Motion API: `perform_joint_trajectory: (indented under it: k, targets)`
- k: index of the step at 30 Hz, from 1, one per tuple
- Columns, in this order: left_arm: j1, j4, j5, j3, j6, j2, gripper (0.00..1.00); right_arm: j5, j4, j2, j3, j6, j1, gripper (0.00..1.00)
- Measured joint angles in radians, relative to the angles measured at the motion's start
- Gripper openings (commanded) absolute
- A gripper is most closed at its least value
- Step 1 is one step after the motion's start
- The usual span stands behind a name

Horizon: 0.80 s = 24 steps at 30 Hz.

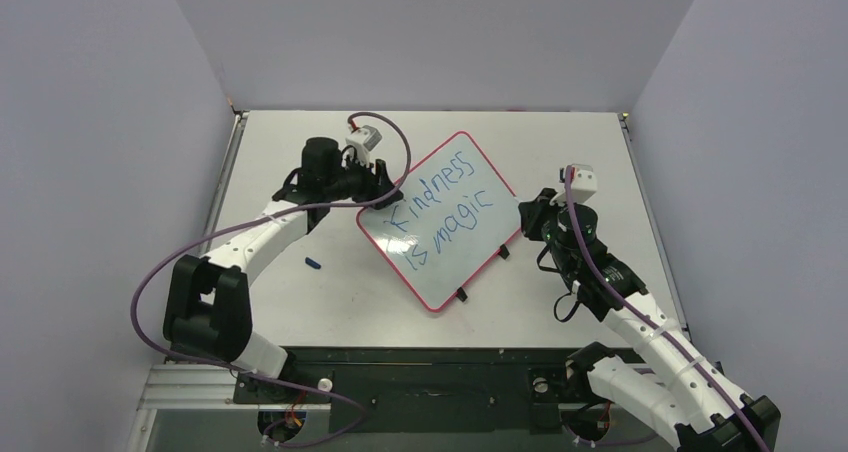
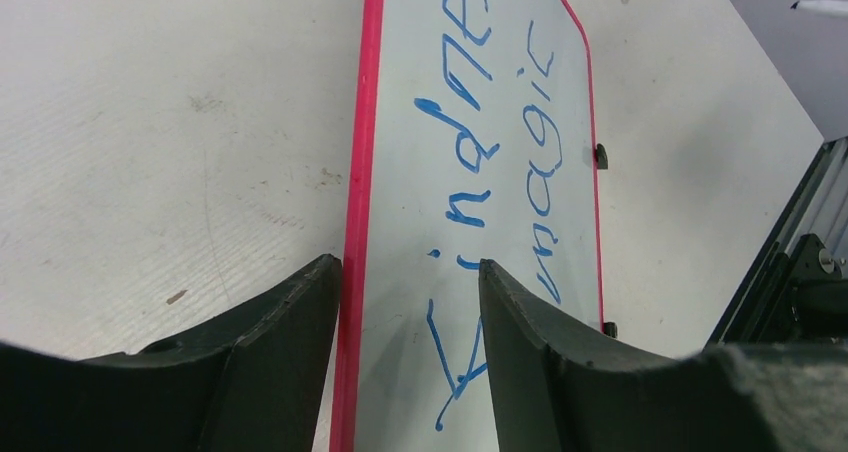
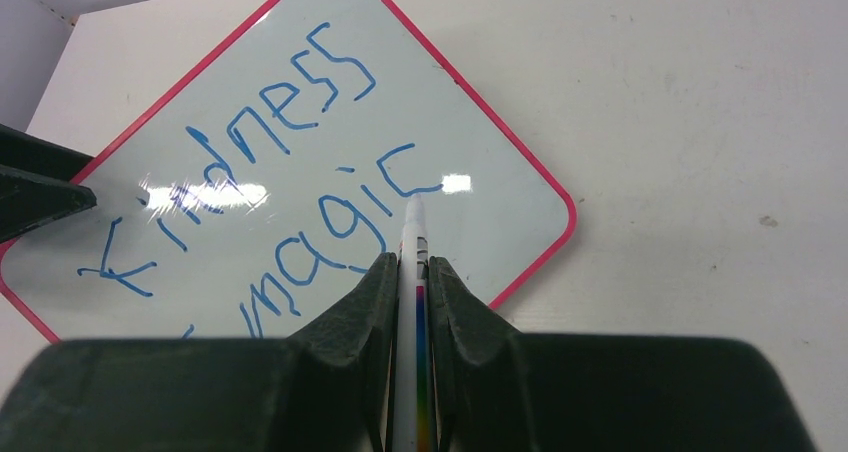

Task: Write a sentence on the whiteboard
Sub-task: Put down the whiteboard on the whiteboard stand, then pick up the pen cap from the center of the board.

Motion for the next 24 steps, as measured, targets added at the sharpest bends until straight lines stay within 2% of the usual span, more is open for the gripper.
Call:
perform_joint_trajectory:
  k: [4, 6, 9, 12, 17, 20, 24]
  targets:
    - [0.0, -0.028, -0.089, 0.004, -0.045, -0.047, 0.51, -0.006, 0.0, 0.0, 0.0, 0.0, -0.002, 0.0]
    - [0.0, -0.056, -0.169, 0.01, -0.085, -0.076, 0.55, -0.01, 0.0, 0.0, 0.0, 0.001, -0.005, 0.0]
    - [0.0, -0.099, -0.339, 0.014, -0.15, -0.138, 0.71, -0.012, 0.002, 0.0, 0.0, 0.003, -0.006, 0.0]
    - [0.027, -0.122, -0.534, -0.011, -0.233, -0.238, 0.79, -0.022, 0.003, 0.0, 0.0, 0.007, -0.006, 0.0]
    - [0.206, -0.127, -0.72, -0.183, -0.399, -0.438, 0.77, -0.046, 0.008, 0.003, 0.0, 0.016, -0.006, 0.0]
    - [0.27, -0.192, -0.809, -0.226, -0.497, -0.453, 0.72, -0.061, 0.01, 0.006, 0.0, 0.024, -0.006, 0.0]
    - [0.289, -0.32, -0.917, -0.256, -0.652, -0.441, 0.64, -0.075, 0.015, 0.006, 0.0, 0.026, -0.006, 0.0]
